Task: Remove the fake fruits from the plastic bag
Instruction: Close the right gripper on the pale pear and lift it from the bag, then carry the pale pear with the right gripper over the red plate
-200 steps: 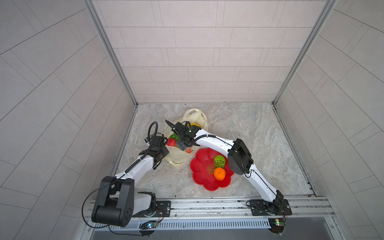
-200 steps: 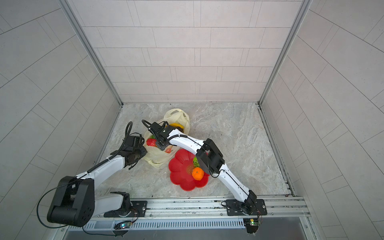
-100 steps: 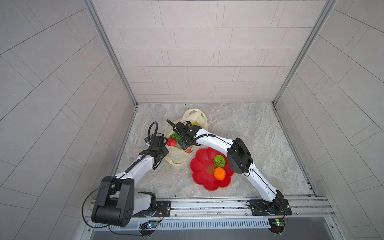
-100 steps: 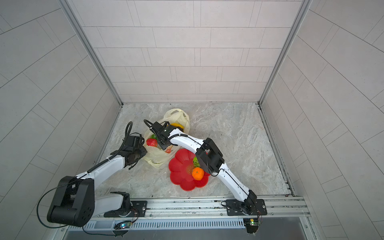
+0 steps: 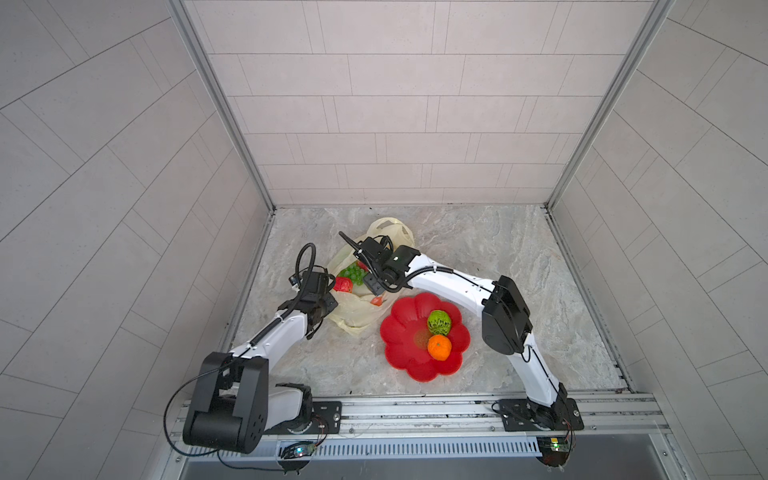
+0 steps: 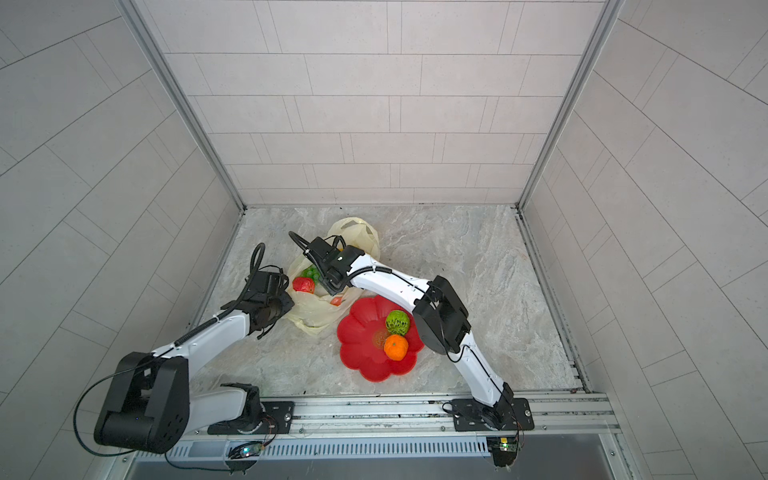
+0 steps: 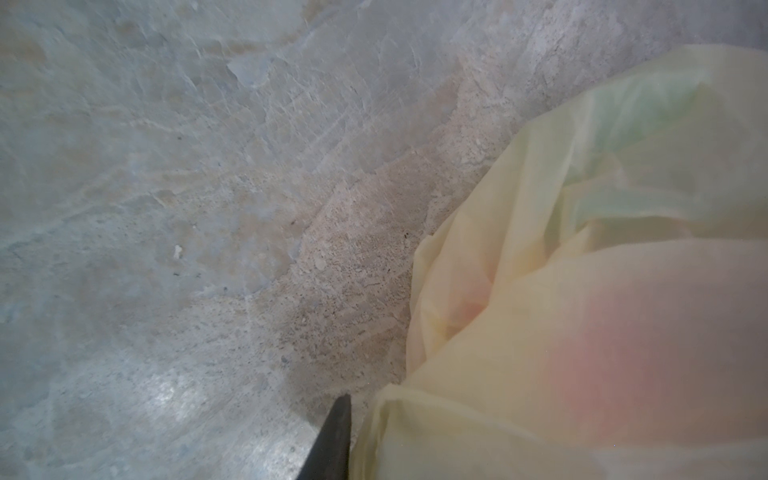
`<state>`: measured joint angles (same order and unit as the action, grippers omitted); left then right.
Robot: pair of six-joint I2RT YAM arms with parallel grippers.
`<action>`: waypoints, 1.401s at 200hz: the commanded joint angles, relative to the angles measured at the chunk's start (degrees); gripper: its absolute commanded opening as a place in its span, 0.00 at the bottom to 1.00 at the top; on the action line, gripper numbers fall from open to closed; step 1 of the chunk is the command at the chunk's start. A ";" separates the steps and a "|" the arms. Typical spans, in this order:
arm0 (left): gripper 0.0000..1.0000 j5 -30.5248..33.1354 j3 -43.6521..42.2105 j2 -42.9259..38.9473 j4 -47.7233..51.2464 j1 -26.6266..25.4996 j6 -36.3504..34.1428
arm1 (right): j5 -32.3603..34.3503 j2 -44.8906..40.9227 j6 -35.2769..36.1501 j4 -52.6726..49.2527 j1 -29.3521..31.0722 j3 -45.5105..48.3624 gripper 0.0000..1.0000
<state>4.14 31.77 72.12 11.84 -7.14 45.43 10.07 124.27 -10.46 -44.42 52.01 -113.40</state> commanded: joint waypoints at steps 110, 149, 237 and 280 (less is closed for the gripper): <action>0.23 1.74 -0.05 -0.24 1.08 0.32 -0.52 | 16.49 -23.66 5.53 4.10 9.23 29.11 0.69; 0.23 2.26 -0.13 -0.23 1.06 0.24 -0.52 | 20.83 -25.44 3.86 4.39 12.09 35.92 0.68; 0.23 3.07 -0.19 -0.10 1.15 0.28 -0.69 | 29.83 -21.03 8.74 7.38 16.92 40.49 0.66; 0.23 3.32 -0.13 -0.26 1.42 0.28 -0.78 | 33.01 -17.32 10.28 8.96 18.29 40.94 0.66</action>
<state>6.13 31.77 72.12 11.90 -7.14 45.36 39.09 104.57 -1.76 -36.51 69.60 -72.93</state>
